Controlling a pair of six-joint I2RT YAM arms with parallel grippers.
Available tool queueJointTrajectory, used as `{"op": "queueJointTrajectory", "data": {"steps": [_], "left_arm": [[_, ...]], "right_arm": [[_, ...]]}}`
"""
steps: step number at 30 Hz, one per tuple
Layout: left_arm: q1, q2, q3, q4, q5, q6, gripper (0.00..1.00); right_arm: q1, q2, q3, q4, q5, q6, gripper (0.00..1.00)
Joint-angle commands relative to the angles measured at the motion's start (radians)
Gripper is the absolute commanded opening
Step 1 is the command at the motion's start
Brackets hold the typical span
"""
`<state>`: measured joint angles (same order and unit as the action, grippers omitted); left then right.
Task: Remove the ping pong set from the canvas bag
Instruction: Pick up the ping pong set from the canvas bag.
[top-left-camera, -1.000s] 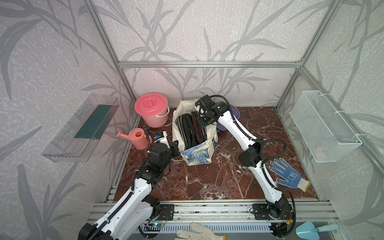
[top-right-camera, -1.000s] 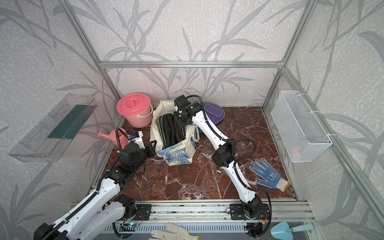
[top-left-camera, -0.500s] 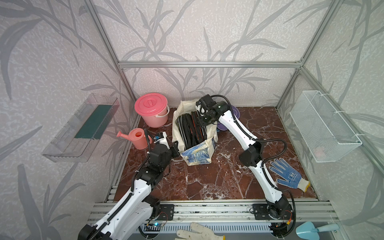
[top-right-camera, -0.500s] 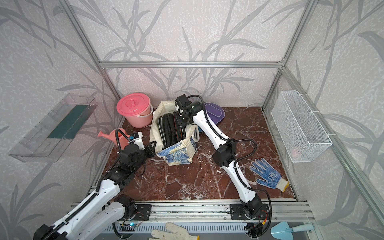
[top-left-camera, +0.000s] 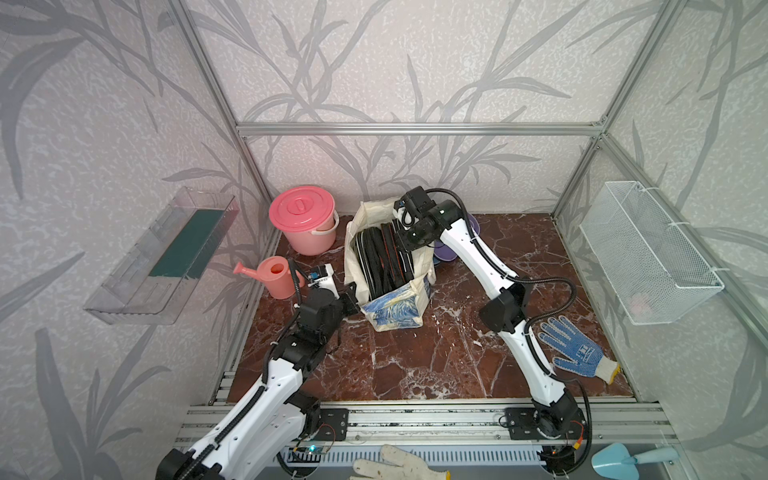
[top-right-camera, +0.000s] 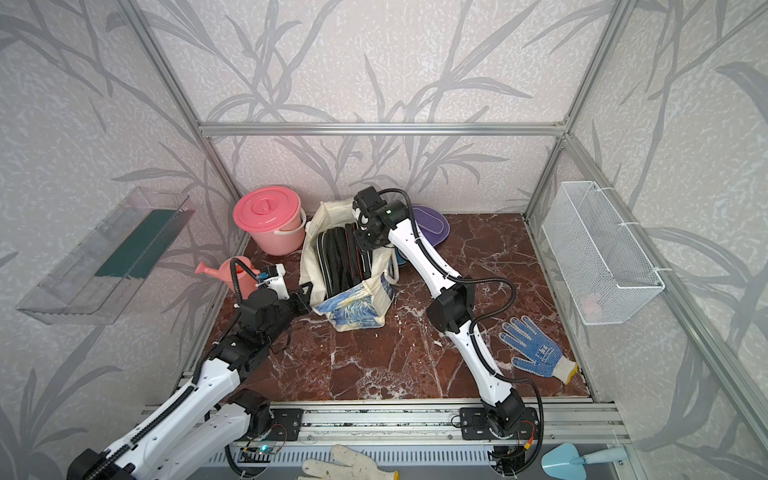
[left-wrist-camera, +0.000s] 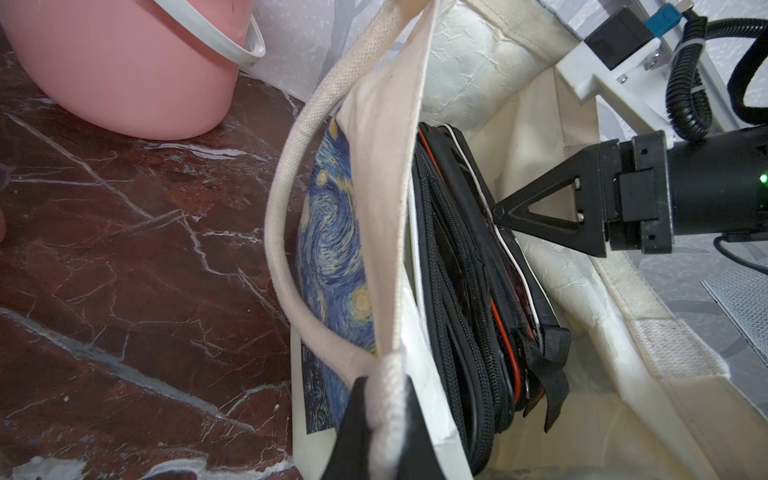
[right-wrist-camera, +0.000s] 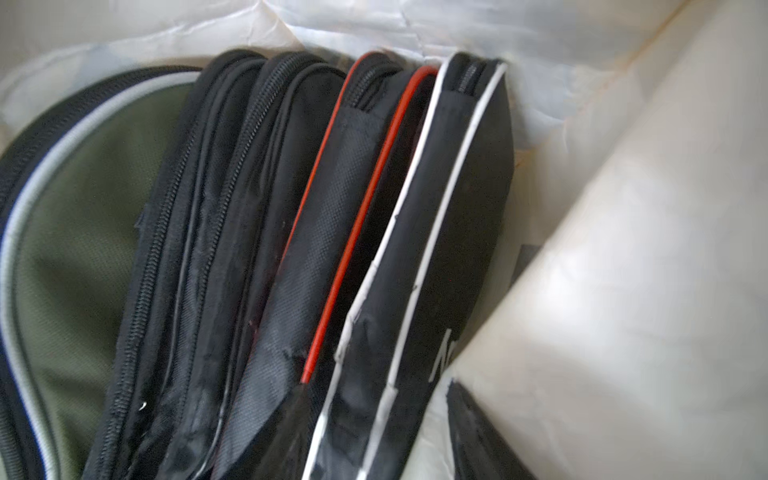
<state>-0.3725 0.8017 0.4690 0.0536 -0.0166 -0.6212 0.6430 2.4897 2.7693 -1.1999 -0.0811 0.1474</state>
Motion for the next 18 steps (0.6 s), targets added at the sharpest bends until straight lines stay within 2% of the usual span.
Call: {"op": "queueJointTrajectory", "data": {"steps": [1,10,18], "left_arm": [[-0.006,-0.010,-0.014,-0.006,0.009,0.007,0.00],[-0.006,-0.007,-0.017,-0.003,0.009,0.006,0.00],[-0.006,-0.019,-0.019,-0.010,0.003,0.009,0.00]], "right_arm": [[-0.017,-0.048,0.007,-0.010,-0.009,0.006,0.54],[-0.011,-0.033,0.002,-0.012,-0.001,-0.002,0.55],[0.007,-0.004,0.002,-0.020,0.086,-0.035,0.53]]}}
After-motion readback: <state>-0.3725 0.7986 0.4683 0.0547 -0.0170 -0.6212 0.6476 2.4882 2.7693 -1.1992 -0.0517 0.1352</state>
